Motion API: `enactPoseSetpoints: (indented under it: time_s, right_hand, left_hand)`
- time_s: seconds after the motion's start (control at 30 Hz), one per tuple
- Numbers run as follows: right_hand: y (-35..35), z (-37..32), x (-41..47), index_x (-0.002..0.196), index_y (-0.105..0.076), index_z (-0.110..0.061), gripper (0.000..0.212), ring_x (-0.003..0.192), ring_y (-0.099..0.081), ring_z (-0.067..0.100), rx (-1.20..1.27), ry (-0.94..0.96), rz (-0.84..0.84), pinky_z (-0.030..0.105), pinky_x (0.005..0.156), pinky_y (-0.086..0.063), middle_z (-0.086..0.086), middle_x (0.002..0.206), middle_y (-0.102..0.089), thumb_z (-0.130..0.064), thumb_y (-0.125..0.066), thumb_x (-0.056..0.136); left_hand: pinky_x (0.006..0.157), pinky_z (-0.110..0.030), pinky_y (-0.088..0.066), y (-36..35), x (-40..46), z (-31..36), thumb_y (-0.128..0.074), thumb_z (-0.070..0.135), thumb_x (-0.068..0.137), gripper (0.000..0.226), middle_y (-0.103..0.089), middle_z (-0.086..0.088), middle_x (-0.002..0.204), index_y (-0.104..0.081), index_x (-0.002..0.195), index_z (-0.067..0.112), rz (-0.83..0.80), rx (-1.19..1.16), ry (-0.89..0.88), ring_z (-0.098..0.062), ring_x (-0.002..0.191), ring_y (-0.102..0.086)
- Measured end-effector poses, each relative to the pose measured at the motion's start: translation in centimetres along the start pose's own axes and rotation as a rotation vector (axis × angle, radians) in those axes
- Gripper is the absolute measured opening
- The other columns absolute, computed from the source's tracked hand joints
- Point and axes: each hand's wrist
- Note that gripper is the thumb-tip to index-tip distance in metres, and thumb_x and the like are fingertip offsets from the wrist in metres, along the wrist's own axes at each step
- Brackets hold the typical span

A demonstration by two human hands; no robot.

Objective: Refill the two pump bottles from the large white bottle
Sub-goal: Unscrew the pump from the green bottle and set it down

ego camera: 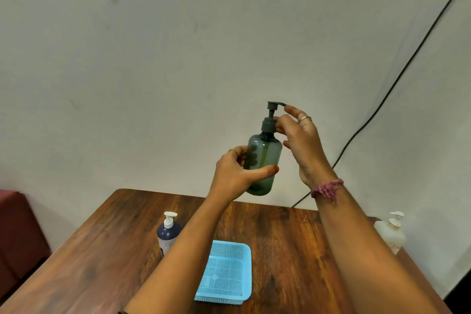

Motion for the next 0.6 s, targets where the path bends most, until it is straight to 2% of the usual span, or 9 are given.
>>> enactPoseSetpoints:
  time_s: [0.07,0.13,0.2,0.27,0.33,0.4,0.47,0.53,0.6]
  right_hand:
    - [-0.2,0.0,-0.1,0.129,-0.042,-0.021,0.049,0.090,-0.063,0.004,-0.019,0.011,0.003,0.010,0.060,-0.045,-0.005,0.098,-0.064,-0.028,-0.066,0.087]
    - [-0.2,0.2,-0.3,0.126,-0.044,-0.019,0.056,0.086,-0.064,0.007,-0.076,0.025,0.019,0.010,0.061,-0.048,-0.004,0.094,-0.063,-0.028,-0.075,0.079]
    - [0.0,0.4,-0.2,0.126,-0.047,-0.017,0.052,0.085,-0.066,0.008,-0.077,0.020,0.028,0.011,0.061,-0.048,-0.002,0.091,-0.066,-0.021,-0.073,0.082]
    - [0.2,0.5,-0.1,0.128,-0.046,-0.018,0.043,0.080,-0.063,-0.001,-0.029,0.000,0.010,0.007,0.058,-0.044,-0.005,0.088,-0.069,-0.018,-0.062,0.088]
    - [0.3,0.6,-0.2,0.131,-0.042,-0.020,0.044,0.081,-0.060,-0.005,-0.018,-0.011,-0.007,0.009,0.060,-0.042,-0.008,0.093,-0.068,-0.021,-0.059,0.091]
    - [0.1,0.9,-0.3,0.132,-0.040,-0.020,0.056,0.085,-0.062,-0.001,-0.041,-0.012,-0.012,0.008,0.061,-0.045,-0.004,0.103,-0.066,-0.027,-0.068,0.085]
    - [-0.1,1.4,-0.4,0.131,-0.042,-0.018,0.064,0.091,-0.065,0.008,-0.093,-0.010,-0.002,0.012,0.065,-0.048,0.000,0.104,-0.066,-0.029,-0.077,0.077]
    - [0.0,1.8,-0.5,0.127,-0.046,-0.017,0.060,0.090,-0.067,0.011,-0.114,-0.011,0.021,0.013,0.064,-0.049,0.001,0.097,-0.070,-0.025,-0.078,0.076]
    - [0.1,1.8,-0.5,0.122,-0.048,-0.017,0.053,0.082,-0.068,0.005,-0.078,-0.008,0.054,0.010,0.059,-0.049,-0.001,0.090,-0.072,-0.019,-0.077,0.078]
  left_hand:
    - [0.070,-0.010,-0.049,-0.1,0.0,0.0,-0.083,0.040,0.066,0.077,-0.059,0.007,0.115,-0.050,0.131,0.017,0.001,-0.004,0.004,-0.008,0.101,-0.058]
    - [0.068,-0.008,-0.048,-0.2,0.0,0.1,-0.083,0.040,0.065,0.076,-0.059,0.008,0.114,-0.050,0.130,0.017,-0.001,-0.003,0.009,-0.007,0.099,-0.058]
    - [0.065,-0.007,-0.048,-0.2,-0.1,0.0,-0.084,0.040,0.065,0.075,-0.059,0.010,0.110,-0.051,0.128,0.018,-0.004,0.003,0.011,-0.003,0.094,-0.058]
    - [0.063,-0.006,-0.048,-0.2,-0.2,0.0,-0.084,0.040,0.064,0.074,-0.057,0.014,0.106,-0.051,0.127,0.019,-0.004,0.002,0.015,0.003,0.090,-0.057]
    - [0.066,-0.008,-0.048,-0.2,-0.2,-0.1,-0.084,0.040,0.064,0.075,-0.058,0.012,0.108,-0.051,0.128,0.019,-0.002,-0.001,0.018,0.001,0.090,-0.057]
    - [0.069,-0.010,-0.049,-0.4,-0.3,-0.3,-0.084,0.040,0.064,0.076,-0.059,0.009,0.111,-0.051,0.128,0.018,-0.003,0.003,0.020,-0.003,0.094,-0.058]
    - [0.072,-0.010,-0.048,-0.5,-0.3,-0.4,-0.084,0.040,0.063,0.076,-0.059,0.008,0.112,-0.051,0.128,0.018,-0.008,0.007,0.020,-0.005,0.097,-0.058]
    - [0.074,-0.011,-0.049,-0.5,-0.5,-0.6,-0.085,0.040,0.062,0.077,-0.059,0.009,0.111,-0.051,0.127,0.017,-0.014,0.007,0.025,-0.003,0.096,-0.057]
    - [0.074,-0.011,-0.050,-0.5,-0.7,-0.9,-0.086,0.039,0.062,0.079,-0.058,0.010,0.111,-0.050,0.129,0.017,-0.023,0.014,0.029,-0.004,0.097,-0.057]
Point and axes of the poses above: each hand's wrist, its own x-axis towards the middle knuckle, its own y-axis out of the back of the hand, z = x × y
